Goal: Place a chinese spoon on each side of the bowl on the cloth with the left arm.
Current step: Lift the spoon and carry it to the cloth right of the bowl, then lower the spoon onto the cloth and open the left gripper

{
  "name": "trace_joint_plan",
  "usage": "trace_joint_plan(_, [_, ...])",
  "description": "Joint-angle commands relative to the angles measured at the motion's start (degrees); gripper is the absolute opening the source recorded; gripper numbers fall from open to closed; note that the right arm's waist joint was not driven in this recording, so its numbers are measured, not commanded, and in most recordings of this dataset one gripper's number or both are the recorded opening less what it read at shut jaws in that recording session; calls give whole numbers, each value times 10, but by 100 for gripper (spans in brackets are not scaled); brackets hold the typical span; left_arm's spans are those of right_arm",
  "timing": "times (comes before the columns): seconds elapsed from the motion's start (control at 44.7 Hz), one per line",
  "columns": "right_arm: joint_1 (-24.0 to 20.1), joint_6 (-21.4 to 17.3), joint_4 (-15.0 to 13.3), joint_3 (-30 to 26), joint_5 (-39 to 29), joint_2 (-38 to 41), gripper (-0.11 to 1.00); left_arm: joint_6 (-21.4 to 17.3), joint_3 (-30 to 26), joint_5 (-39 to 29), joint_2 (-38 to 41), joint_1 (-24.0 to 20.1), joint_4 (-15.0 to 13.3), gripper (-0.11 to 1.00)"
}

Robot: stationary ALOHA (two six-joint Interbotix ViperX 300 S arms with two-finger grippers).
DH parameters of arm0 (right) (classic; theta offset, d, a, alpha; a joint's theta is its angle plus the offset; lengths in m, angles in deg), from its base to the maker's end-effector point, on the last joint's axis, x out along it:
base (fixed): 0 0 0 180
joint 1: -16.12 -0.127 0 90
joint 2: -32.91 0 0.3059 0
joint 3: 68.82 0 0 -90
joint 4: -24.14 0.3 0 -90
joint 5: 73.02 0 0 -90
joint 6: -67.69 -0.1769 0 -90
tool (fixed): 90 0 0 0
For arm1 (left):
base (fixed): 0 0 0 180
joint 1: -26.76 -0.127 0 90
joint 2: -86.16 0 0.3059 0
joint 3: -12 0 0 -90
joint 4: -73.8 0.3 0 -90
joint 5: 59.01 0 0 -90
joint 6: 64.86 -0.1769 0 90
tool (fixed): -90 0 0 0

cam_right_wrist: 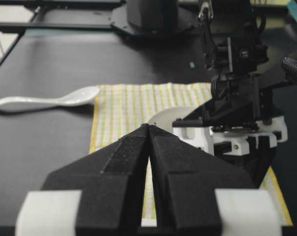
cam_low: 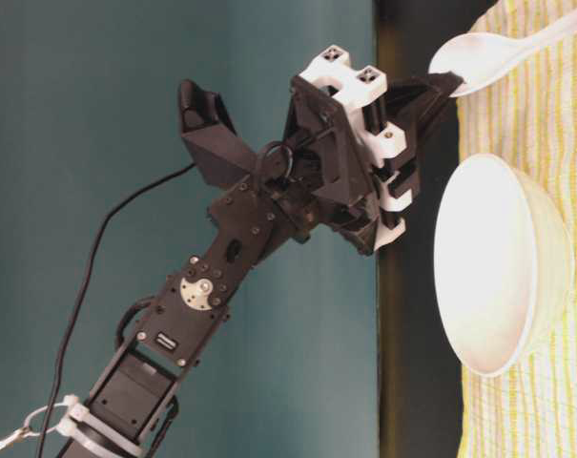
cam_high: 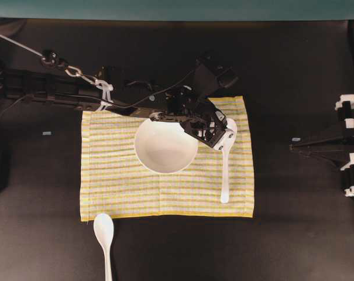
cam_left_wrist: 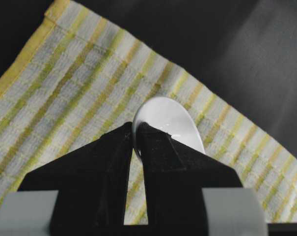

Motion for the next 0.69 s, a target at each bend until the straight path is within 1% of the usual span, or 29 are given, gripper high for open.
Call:
trace_joint_plan(0.0, [0, -3, 1, -3, 1, 3, 1, -4, -5, 10, -3, 2, 2, 7])
trace_joint_plan(0.089, [0, -3, 1, -3, 1, 3, 1, -3, -4, 16, -3, 1, 2, 7])
trace_joint_plan(0.112, [0, -3, 1, -3, 1, 3, 1, -3, -4, 17, -3, 1, 2, 9])
trace_joint_plan(0.157, [0, -3, 1, -3, 1, 3, 1, -3, -4, 17, -3, 1, 2, 16])
trace_joint_plan(0.224, [0, -3, 1, -3, 1, 1, 1, -2, -3, 15, -3, 2, 2, 34])
trace_joint_plan(0.268, [0, -3, 0, -3, 1, 0, 1, -2, -2, 13, -3, 3, 3, 50])
trace_joint_plan(0.313, [0, -3, 1, -2, 1, -1, 1, -2, -1, 11, -4, 4, 2, 62])
trace_joint_plan(0.335, [0, -3, 1, -2, 1, -3, 1, -2, 0, 11, -5, 4, 2, 70])
trace_joint_plan(0.403, [0, -4, 1, -3, 0, -4, 1, -2, 2, 4, -9, 5, 3, 85])
trace_joint_plan(0.447, [0, -4, 1, -3, -1, -6, 1, -3, 4, -4, -20, 8, 2, 87])
trace_joint_plan(0.559, [0, -4, 5, -2, -9, -11, 1, -4, 14, -36, -68, 25, 2, 84])
trace_joint_plan(0.671, [0, -4, 6, -2, -21, -18, 1, 0, 47, -53, -138, 60, 2, 83])
